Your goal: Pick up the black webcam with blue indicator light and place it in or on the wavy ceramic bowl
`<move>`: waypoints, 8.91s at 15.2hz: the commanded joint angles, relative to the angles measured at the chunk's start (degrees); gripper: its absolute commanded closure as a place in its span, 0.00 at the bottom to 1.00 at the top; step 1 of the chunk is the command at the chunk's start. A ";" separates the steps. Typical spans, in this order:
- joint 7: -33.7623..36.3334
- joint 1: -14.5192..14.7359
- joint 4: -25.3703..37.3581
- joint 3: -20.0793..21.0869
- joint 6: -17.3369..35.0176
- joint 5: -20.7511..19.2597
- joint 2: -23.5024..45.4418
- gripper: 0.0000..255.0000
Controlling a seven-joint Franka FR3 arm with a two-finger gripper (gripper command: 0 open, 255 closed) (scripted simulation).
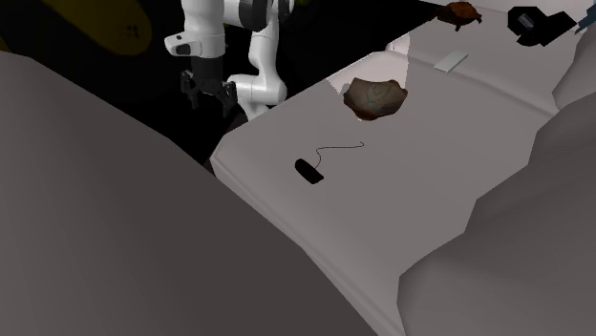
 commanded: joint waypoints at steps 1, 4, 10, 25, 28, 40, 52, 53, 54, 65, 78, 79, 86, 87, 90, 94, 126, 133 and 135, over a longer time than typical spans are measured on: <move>0.00 0.00 0.00 0.00 0.00 0.00 0.00 0.00; 3.42 1.41 0.99 3.48 0.80 2.30 1.36 0.00; 10.19 3.61 4.41 10.44 2.69 6.07 5.45 0.00; 28.03 4.42 21.37 29.15 6.65 7.23 22.56 0.00; 29.45 4.23 22.27 30.66 7.52 6.63 24.19 0.00; 29.66 4.07 17.79 31.01 12.56 6.37 24.82 0.00; 29.66 4.06 17.79 31.02 12.56 6.38 24.82 1.00; 29.57 4.01 18.59 30.94 11.81 6.34 24.86 1.00; 29.48 3.96 19.40 30.87 11.06 6.30 24.92 1.00; 28.88 3.17 29.27 30.60 2.75 5.40 26.62 1.00; 29.09 1.99 43.48 31.74 -7.58 3.13 31.11 1.00; 29.17 1.90 44.73 31.93 -8.42 2.87 31.59 1.00; 32.46 3.55 45.20 33.75 -11.81 4.58 28.44 1.00; 33.31 4.03 44.69 34.16 -12.18 5.13 27.46 1.00; 36.04 5.44 43.63 35.59 -13.42 6.69 24.88 1.00; 40.11 7.08 43.26 38.10 -15.31 8.57 22.25 1.00; 45.21 11.03 32.88 40.64 -10.60 13.09 15.55 0.00; 46.22 9.79 40.54 41.82 -16.08 12.01 17.88 0.00; 46.22 9.79 40.54 41.82 -16.08 12.01 17.88 0.00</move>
